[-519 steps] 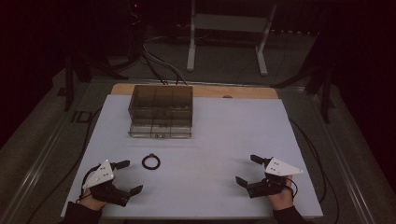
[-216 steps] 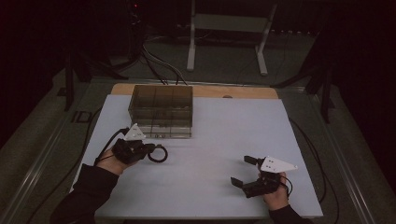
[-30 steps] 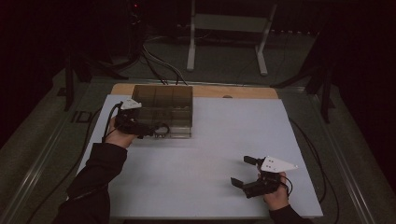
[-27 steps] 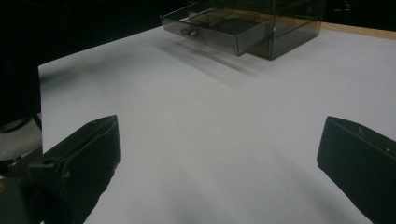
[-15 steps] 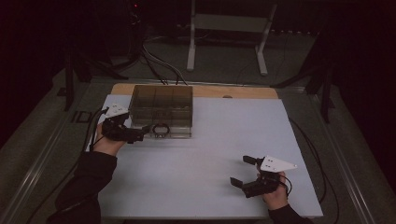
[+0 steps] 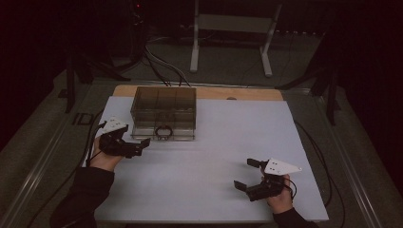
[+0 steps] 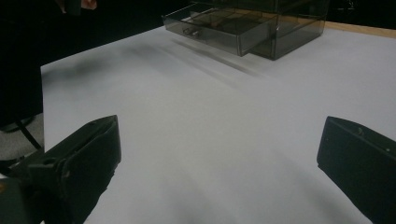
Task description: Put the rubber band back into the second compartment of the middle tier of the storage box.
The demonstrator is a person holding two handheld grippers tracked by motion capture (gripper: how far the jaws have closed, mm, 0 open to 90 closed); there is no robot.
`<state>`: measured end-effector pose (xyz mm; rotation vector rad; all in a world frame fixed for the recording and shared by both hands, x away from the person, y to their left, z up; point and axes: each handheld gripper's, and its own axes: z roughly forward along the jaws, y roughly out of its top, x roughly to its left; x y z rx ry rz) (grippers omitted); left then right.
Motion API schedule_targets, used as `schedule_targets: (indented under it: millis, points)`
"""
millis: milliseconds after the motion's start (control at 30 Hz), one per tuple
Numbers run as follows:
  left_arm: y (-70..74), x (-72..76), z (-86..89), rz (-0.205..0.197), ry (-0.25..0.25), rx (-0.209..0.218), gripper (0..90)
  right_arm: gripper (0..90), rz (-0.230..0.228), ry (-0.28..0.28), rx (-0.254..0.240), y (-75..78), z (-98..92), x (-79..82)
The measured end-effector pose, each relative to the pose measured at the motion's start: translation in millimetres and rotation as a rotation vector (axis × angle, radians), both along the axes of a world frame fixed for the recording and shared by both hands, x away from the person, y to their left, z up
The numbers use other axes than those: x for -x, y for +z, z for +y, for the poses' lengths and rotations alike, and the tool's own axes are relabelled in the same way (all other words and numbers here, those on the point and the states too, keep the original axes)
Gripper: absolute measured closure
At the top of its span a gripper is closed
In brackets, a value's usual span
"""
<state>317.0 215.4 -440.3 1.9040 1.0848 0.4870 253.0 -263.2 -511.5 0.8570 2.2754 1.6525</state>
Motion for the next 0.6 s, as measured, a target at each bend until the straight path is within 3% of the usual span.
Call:
schedule_targets:
  millis: [400, 600]
  points:
    - [-20.0, 18.3, -0.4, 0.012, -0.024, 0.024, 0.4, 0.0, 0.0, 0.002, 0.003, 0.1, 0.4, 0.2]
    - [-39.2, 29.3, 0.2, 0.017, -0.036, 0.034, 0.4, 0.0, 0.002, 0.005, 0.009, -0.3, 1.1, 0.3]
